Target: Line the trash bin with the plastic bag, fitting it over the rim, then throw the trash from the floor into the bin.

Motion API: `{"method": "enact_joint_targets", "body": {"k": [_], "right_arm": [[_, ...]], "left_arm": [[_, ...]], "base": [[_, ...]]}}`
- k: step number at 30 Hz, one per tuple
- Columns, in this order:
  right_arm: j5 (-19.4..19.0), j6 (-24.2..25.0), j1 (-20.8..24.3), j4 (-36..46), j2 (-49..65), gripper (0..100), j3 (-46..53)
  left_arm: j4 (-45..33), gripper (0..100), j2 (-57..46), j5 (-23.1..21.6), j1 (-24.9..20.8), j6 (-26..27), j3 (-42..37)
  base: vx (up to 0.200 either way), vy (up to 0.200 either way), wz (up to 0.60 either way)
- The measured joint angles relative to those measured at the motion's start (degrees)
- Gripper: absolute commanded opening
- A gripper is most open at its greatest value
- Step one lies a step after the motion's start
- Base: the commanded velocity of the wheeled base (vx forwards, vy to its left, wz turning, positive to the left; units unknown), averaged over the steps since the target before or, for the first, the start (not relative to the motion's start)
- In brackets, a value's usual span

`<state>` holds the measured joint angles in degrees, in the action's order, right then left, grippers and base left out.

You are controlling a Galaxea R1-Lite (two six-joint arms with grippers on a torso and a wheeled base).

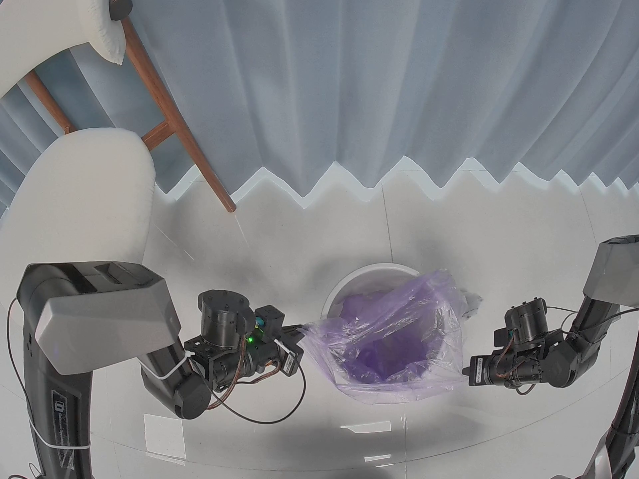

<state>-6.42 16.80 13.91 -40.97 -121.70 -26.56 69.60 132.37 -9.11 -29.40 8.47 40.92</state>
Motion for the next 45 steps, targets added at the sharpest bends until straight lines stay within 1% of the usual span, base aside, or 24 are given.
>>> {"method": "enact_joint_targets", "body": {"k": [7,13,15,18,21,24,27,37,42,45], "right_arm": [[-0.39,-0.99,-0.72,-1.69,0.17,100,2.12],[-4.99,-1.01,-2.32,-2.57,7.62,100,3.69],[-6.18,-1.07,-2.73,-2.51,10.18,100,2.65],[-6.96,-1.54,-3.02,-2.49,12.78,100,-0.30],[-7.14,-3.43,-2.67,-2.41,13.10,100,-2.46],[-6.63,-5.47,-1.87,-2.51,11.72,100,-3.51],[-5.80,-6.38,-0.71,-3.12,9.46,100,-4.22],[-3.18,-6.79,1.49,-7.17,0.23,100,-9.53],[-1.12,-6.75,2.05,-7.34,-3.77,100,-13.04],[0.79,-6.75,2.34,-7.33,-5.67,100,-15.03]], "left_arm": [[2.36,0,0.00,0.16,-1.13,0.23,-2.06],[4.52,0,-0.12,0.66,-1.22,0.23,-2.32],[5.18,0,-0.15,0.84,-1.22,0.23,-2.40],[6.11,0,-0.15,1.04,-1.22,0.22,-2.39],[6.57,0,-0.12,1.19,-1.22,0.23,-2.39],[6.81,0,-0.09,1.72,-1.24,0.22,-2.40],[6.88,0,-0.09,2.19,-1.13,0.17,-2.45],[7.80,0,0.10,3.17,-1.05,-0.11,-2.17],[9.07,0,1.05,4.68,-1.35,0.11,-1.77],[9.29,0,1.62,6.97,-1.60,0.09,-1.46]], "base": [[0.000,0.000,0.00],[0.000,0.000,0.00],[0.000,0.000,0.00],[0.000,0.000,0.00],[0.000,0.000,0.00],[0.000,0.000,0.00],[0.000,0.000,0.00],[0.000,0.000,0.00],[0.000,0.000,0.00],[0.000,0.000,0.00]]}}
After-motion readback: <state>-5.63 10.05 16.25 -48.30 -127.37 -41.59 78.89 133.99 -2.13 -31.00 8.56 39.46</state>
